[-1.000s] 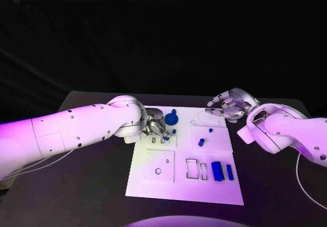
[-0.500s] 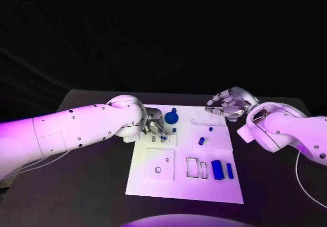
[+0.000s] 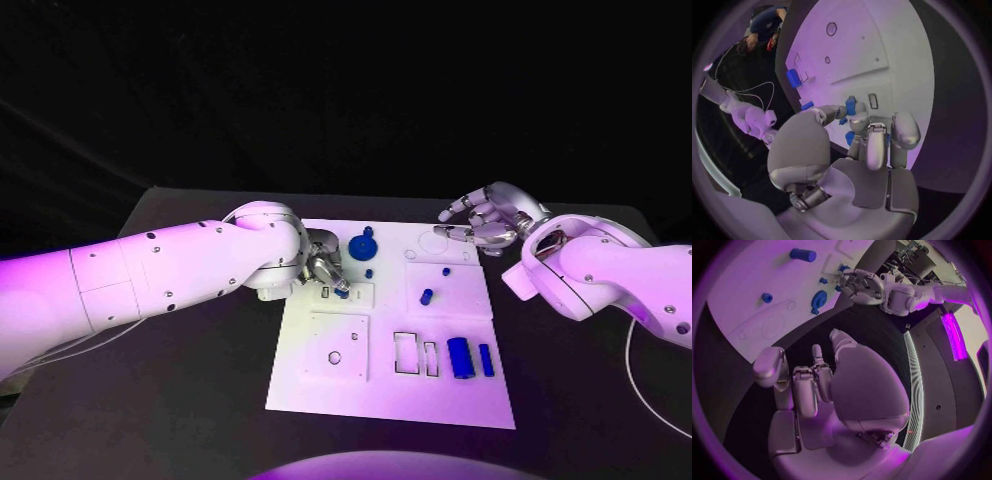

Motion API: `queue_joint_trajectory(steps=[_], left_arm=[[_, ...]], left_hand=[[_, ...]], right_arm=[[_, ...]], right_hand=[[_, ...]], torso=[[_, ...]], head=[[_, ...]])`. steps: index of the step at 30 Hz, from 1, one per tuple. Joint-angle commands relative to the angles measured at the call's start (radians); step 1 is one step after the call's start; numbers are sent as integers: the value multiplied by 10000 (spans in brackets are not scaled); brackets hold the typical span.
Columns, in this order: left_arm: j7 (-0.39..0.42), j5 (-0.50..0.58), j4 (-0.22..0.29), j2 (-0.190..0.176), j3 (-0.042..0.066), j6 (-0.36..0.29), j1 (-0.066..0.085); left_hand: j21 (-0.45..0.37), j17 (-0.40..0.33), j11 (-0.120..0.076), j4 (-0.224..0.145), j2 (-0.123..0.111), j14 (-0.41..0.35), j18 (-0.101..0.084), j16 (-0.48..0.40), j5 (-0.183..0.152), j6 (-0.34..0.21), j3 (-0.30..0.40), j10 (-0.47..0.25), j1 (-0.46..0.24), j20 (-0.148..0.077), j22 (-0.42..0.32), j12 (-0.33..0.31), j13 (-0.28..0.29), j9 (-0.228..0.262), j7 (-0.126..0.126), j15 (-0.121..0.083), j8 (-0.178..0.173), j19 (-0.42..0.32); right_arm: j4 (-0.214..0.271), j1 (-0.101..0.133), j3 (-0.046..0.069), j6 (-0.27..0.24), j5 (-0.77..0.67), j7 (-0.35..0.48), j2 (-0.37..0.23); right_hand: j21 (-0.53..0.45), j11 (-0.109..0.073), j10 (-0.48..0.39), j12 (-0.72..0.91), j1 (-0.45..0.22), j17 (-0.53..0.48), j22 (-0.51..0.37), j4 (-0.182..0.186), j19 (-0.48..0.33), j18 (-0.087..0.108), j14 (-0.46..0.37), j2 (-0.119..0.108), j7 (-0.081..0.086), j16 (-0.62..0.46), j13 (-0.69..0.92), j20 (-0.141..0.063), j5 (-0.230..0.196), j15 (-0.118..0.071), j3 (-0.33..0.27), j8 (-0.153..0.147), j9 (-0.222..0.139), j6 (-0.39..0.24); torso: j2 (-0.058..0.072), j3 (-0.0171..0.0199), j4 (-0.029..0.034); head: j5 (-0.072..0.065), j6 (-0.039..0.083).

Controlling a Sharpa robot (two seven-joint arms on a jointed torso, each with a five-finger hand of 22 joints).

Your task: Assemble the parts on the task board

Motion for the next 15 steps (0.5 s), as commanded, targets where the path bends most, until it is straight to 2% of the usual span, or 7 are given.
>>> queue_joint_trajectory(steps=[1,15], left_arm=[[-72,-97,-20,27,-6,101,-35],[-48,-103,43,9,-10,89,-63]], left_hand=[[58,1230,16,-1927,29,689,-74,52,29,177,1849,58,81,-15,16,34,8,19,-141,-69,-11,63],[59,1231,15,-1926,29,690,-73,52,45,179,1841,53,78,-16,16,22,-10,21,-142,-70,-12,63]], right_arm=[[9,-9,0,106,-83,42,7],[6,-9,0,138,-83,35,-4]], right_hand=[[-50,-1,-31,-54,-111,1667,-6,17,-14,165,823,1,-7,-54,959,-75,-19,-49,23,37,9,-59],[-49,-3,-28,-52,-146,1666,3,7,-5,163,823,10,-10,-56,961,-75,-17,-50,25,65,20,-78]], torso=[[2,8,-1],[-12,21,3]], head=[[-21,-12],[-13,-17]])
